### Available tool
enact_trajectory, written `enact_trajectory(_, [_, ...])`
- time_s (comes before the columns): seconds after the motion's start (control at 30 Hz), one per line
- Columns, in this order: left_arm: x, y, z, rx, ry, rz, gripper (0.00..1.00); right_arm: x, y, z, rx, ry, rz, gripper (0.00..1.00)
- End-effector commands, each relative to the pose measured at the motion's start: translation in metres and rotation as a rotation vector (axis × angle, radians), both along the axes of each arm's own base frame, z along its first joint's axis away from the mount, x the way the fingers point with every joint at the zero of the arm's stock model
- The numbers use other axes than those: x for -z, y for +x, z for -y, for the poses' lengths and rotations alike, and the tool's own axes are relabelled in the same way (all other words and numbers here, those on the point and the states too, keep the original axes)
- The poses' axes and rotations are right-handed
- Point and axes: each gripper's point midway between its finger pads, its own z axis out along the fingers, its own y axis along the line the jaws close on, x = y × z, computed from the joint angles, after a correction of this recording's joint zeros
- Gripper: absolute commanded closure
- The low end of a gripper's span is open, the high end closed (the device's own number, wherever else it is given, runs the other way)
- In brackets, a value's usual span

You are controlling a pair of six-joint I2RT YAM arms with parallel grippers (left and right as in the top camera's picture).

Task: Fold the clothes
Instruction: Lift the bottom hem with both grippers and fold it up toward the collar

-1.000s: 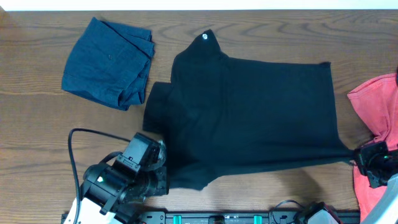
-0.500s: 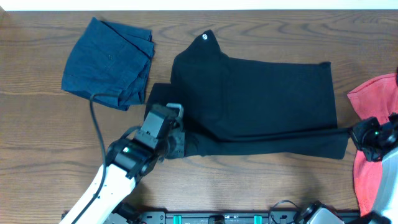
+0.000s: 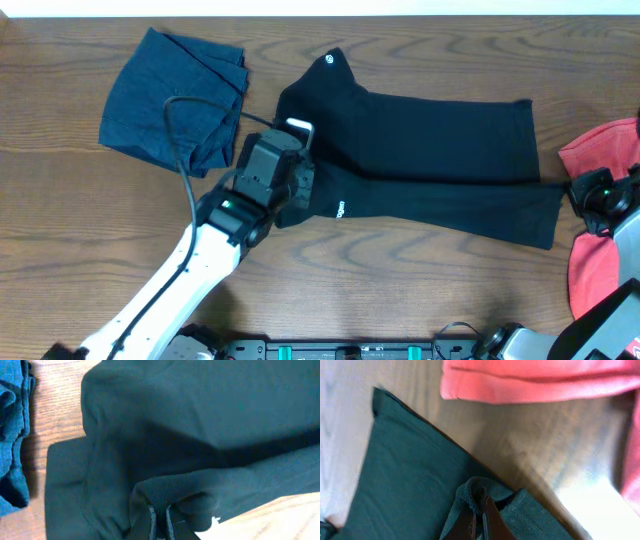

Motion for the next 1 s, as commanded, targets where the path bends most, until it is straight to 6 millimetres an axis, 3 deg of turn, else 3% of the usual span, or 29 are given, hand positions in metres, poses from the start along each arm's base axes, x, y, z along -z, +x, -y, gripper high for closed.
enact_trajectory(0.0, [0.003, 0.013, -0.003, 0.003, 0.06, 0.028, 0.94, 0.0, 0.014, -0.007, -0.021, 0.015, 0.023, 0.99])
enact_trajectory(0.33, [0.031, 0.025, -0.013, -0.039, 0.158, 0.0, 0.92, 0.014, 0.041, -0.017, -0.085, -0.007, 0.051, 0.99])
enact_trajectory(0.5, [0.024, 0.037, -0.025, -0.107, 0.205, 0.061, 0.9, 0.012, 0.049, -0.017, -0.099, -0.024, 0.078, 0.99])
enact_trajectory(0.73, [0.014, 0.047, -0.02, -0.118, 0.176, 0.117, 0.9, 0.006, 0.057, -0.018, -0.113, -0.028, 0.118, 0.99])
enact_trajectory(0.97, [0.002, 0.058, -0.035, -0.18, 0.248, 0.194, 0.9, 0.002, 0.07, -0.033, -0.164, -0.041, 0.147, 0.99])
